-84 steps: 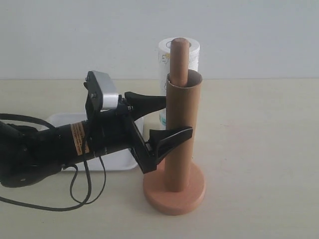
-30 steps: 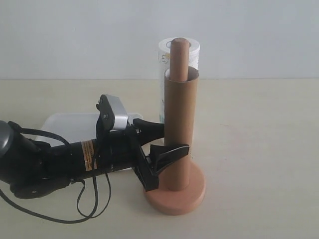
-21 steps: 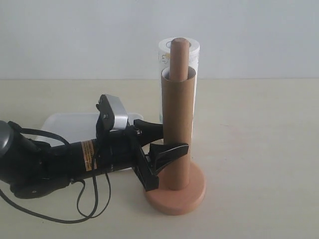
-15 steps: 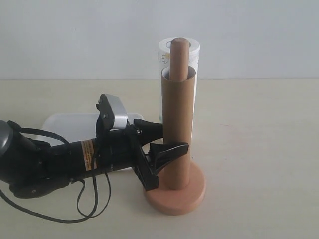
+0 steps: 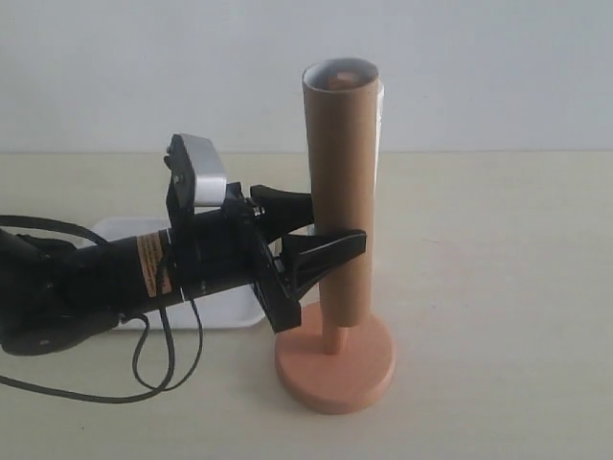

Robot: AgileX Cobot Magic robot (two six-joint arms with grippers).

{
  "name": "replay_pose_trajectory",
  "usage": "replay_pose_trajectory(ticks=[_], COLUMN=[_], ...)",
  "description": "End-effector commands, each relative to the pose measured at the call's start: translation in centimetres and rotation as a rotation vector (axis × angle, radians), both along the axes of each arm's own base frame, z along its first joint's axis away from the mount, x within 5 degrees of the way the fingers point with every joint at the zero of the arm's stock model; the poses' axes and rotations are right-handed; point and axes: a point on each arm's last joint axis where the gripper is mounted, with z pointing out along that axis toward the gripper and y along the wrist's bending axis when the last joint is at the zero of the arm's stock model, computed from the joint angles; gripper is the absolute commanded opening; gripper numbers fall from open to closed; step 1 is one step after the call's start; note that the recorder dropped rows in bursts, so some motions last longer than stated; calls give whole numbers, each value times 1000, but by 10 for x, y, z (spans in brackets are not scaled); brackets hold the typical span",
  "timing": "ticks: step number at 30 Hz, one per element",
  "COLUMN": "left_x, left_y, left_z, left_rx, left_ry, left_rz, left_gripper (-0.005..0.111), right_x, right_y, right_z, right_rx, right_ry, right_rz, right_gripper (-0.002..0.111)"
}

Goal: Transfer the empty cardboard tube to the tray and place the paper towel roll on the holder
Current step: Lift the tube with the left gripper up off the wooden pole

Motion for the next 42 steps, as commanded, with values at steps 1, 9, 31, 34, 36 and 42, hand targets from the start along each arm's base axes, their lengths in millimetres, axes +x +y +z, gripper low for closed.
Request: replay_pose_trajectory(ticks=[1,9,31,34,36,42], left_x=[-5,-12,-31,-33,-33,-38], left_y=[0,5,24,26,28,32], left_z=[24,60,128,134,138,149], left_rx=[-51,-116,-243,-261,-275,-309], left_ry=[-47,-126,-228,-236,-240,-262], left_rz=[-17,-13,65,78,88,103], left_gripper=[4,4,4,4,4,4], right_x=[0,0,0,0,0,0], right_y=[0,0,0,0,0,0], right_z=[1,1,1,1,1,1], right_rx=[-7,-6,-5,-5,-5,-5], right_ry=[-10,-10,-10,-10,-10,-10], right_rz=[-5,-5,-5,-5,-5,-5], right_gripper=[0,0,0,0,0,0])
